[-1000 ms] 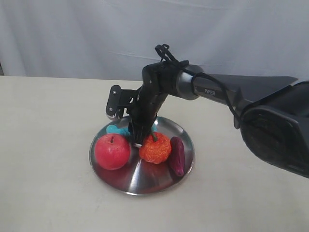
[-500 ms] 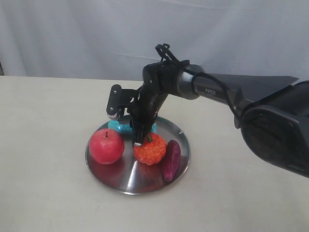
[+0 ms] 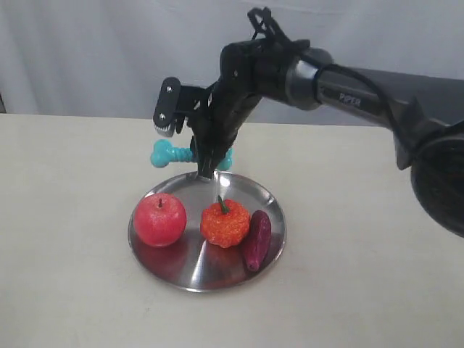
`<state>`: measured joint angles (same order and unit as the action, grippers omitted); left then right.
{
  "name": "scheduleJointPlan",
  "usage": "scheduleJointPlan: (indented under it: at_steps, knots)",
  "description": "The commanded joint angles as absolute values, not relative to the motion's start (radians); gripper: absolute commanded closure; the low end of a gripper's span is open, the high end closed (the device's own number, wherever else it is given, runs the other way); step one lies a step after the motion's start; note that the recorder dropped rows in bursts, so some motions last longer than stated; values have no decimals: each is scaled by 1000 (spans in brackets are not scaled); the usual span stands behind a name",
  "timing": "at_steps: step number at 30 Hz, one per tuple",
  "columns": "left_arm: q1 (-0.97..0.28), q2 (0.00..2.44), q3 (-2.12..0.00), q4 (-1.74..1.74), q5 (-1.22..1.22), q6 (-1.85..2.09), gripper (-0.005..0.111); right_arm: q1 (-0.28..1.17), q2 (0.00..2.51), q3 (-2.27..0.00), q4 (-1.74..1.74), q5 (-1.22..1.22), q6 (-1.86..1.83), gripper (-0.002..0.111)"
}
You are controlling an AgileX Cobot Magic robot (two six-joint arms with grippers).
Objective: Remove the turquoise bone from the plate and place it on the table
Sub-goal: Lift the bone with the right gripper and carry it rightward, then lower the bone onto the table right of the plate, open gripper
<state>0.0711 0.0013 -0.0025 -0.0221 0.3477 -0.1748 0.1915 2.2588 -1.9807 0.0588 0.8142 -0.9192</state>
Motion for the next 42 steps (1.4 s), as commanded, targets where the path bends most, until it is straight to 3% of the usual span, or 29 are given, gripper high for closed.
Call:
scheduleJointPlan:
  at_steps: [1,12,16,22,29,42]
  knots:
    - [65,0,0,-21,342,-177,107,188,2162,-1988,76,861,-833,108]
    - [65,0,0,-21,342,-177,107,138,1922,-1988,-18,1211,-320,109]
    - [65,0,0,-21,342,-177,107,68,1832,-1971,-18,1221,-178,109]
    - [65,0,0,-21,342,-177,107,-28,1684,-1822,-18,1221,-16,109]
    - [65,0,0,-21,342,-177,107,-44,1617,-1554,-144,1221,128,109]
    - [65,0,0,-21,342,-177,107,-44,1688,-1157,-161,726,318,109]
